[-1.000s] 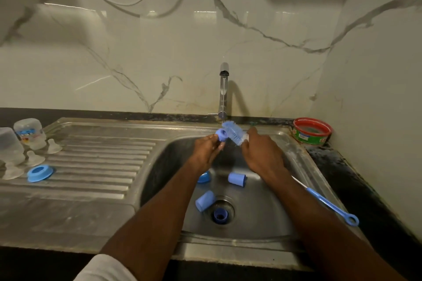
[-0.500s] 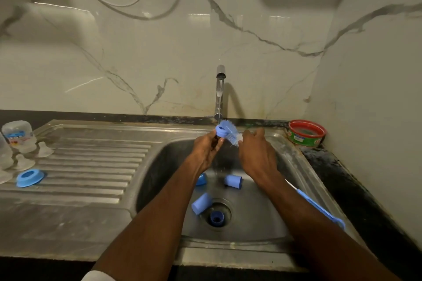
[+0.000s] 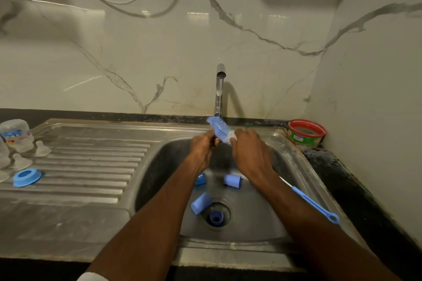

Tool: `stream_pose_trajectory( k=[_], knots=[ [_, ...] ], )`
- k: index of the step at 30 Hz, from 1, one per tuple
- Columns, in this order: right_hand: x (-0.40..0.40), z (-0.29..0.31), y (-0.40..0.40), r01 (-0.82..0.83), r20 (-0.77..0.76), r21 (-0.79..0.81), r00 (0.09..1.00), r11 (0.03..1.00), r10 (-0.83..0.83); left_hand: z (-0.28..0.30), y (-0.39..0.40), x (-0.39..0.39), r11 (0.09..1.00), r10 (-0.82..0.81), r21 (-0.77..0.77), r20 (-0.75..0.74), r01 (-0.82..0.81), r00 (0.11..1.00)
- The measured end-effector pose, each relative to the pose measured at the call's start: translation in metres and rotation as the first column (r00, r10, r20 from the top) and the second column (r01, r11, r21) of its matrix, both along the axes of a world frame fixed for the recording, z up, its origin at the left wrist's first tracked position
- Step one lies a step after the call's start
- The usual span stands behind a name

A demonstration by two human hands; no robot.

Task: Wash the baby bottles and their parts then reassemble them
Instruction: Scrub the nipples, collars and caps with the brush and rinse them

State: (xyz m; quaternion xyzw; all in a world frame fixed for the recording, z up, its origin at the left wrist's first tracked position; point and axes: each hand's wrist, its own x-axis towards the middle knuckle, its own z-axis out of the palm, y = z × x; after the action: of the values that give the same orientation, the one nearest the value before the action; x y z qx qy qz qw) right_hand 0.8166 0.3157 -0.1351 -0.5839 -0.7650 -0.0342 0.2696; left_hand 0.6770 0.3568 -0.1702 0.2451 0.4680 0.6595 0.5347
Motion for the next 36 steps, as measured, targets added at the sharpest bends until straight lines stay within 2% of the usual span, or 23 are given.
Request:
stream_pose_trajectory(
  k=[4,6,8,10,14,16,18,20,23,25,27,30,33,34,36],
  knots=[
    [-0.002,0.009,0.01,0.055,-0.029,-0.04,0.998,0.998,-0.056,-0.005,-0.009,0.011,0.988,-0.146,0.019,-0.167,0.151,0.975],
    [-0.001,0.01,0.01,0.071,0.002,-0.027,0.997,0.997,-0.071,-0.004,-0.012,0.009,0.994,-0.074,0.063,-0.242,0.092,0.968],
    [0.001,0.008,0.003,0.058,0.044,0.003,0.997,0.998,-0.058,-0.002,-0.013,0.003,0.996,0.069,0.074,-0.27,-0.051,0.96],
    [0.0,0.002,-0.004,0.03,0.101,0.016,0.994,0.999,-0.032,-0.004,-0.012,-0.003,0.991,0.119,0.098,-0.289,-0.095,0.95],
    [0.001,0.005,-0.002,0.026,0.043,0.039,0.999,0.999,-0.028,-0.004,-0.019,-0.001,0.976,0.026,0.206,-0.453,0.076,0.891],
    [0.002,0.01,0.003,0.04,0.012,0.039,0.999,0.998,-0.041,-0.002,-0.021,0.001,0.958,0.042,0.269,-0.482,0.102,0.875],
    [0.003,0.011,0.005,0.051,0.02,0.021,0.998,0.998,-0.052,0.001,-0.018,-0.001,0.961,0.158,0.275,-0.458,-0.03,0.875],
    [0.005,0.006,0.004,0.032,0.07,-0.021,0.997,0.999,-0.03,0.003,-0.014,-0.01,0.951,0.274,0.242,-0.367,-0.193,0.889],
    [0.006,-0.001,0.001,0.036,0.037,-0.026,0.999,0.999,-0.035,0.001,-0.01,-0.018,0.947,0.316,0.167,-0.329,-0.274,0.89],
    [0.003,0.001,-0.001,0.05,-0.004,0.036,0.999,0.998,-0.05,-0.002,-0.011,-0.015,0.956,0.288,0.157,-0.344,-0.247,0.894],
    [-0.003,0.003,-0.001,0.017,0.018,0.088,1.0,0.996,-0.019,-0.002,-0.015,-0.007,0.979,0.168,0.174,-0.37,-0.109,0.914],
    [-0.009,0.005,0.002,0.017,0.008,0.124,1.0,0.992,-0.019,0.001,-0.02,0.003,0.974,-0.021,0.21,-0.283,0.084,0.959],
    [-0.006,0.008,0.004,0.045,0.0,0.142,0.999,0.989,-0.045,0.005,-0.021,0.003,0.968,-0.015,0.239,-0.231,0.072,0.973],
    [-0.005,0.008,0.004,0.048,0.001,0.145,0.999,0.988,-0.048,0.006,-0.021,0.002,0.967,-0.002,0.252,-0.164,0.044,0.986],
    [-0.003,0.007,0.002,0.029,0.017,0.152,0.999,0.988,-0.032,0.01,-0.019,0.0,0.97,0.03,0.237,0.078,-0.047,0.997]
  ],
)
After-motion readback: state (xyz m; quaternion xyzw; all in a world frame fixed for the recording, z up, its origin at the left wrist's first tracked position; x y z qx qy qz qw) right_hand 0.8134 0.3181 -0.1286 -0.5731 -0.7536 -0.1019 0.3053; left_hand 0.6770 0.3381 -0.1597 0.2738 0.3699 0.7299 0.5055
